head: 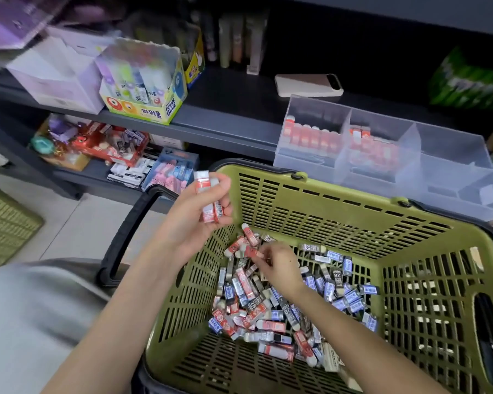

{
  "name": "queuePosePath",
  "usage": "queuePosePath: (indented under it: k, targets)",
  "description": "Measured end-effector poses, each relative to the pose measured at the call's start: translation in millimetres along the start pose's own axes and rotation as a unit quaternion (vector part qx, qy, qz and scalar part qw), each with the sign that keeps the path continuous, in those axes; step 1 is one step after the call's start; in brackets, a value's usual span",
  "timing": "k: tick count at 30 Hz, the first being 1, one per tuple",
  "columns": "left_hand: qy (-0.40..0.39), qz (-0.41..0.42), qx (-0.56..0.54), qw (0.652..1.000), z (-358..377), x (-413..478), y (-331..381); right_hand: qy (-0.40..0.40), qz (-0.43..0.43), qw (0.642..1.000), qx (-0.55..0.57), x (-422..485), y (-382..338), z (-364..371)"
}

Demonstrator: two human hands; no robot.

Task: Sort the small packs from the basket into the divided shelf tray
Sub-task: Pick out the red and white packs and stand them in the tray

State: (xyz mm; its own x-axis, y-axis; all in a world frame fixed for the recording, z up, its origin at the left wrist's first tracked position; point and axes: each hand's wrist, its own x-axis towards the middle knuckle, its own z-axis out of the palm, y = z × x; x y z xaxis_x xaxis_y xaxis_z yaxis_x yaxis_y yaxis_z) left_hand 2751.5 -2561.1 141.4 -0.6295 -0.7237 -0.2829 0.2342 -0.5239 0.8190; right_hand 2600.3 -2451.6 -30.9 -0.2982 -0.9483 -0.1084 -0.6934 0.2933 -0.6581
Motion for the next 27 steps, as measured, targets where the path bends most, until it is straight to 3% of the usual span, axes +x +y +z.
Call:
queuePosePath:
  k: [3, 10, 14, 20, 23, 27]
  targets:
    - [0.007, 0.002, -0.044, 0.999, -2.0, 1.5, 1.9, 0.059, 0.092, 0.988, 0.106, 18.2, -10.9, 1.5]
    - [-0.016, 0.003, -0.095, 0.995, -7.2, 0.4, 2.2, 0.023, 0.144, 0.988, -0.039, 49.7, -32.4, 32.0]
    - [-0.021, 0.004, -0.09, 0.996, -7.3, 0.6, 3.2, -0.047, 0.201, 0.978, -0.026, 61.4, -31.2, 27.5]
    - [-0.012, 0.001, -0.04, 0.999, -5.7, 1.1, 1.0, -0.016, 0.106, 0.986, -0.127, 44.4, -30.4, 14.6]
    - [0.011, 0.01, 0.059, 0.998, -3.0, 2.2, -8.2, 0.031, 0.107, 0.99, 0.088, 30.5, -44.5, -12.8]
    - [0.04, -0.027, 0.188, 0.981, 5.0, 2.6, -20.6, 0.09, 0.023, 0.943, 0.321, 2.4, -91.0, -63.3]
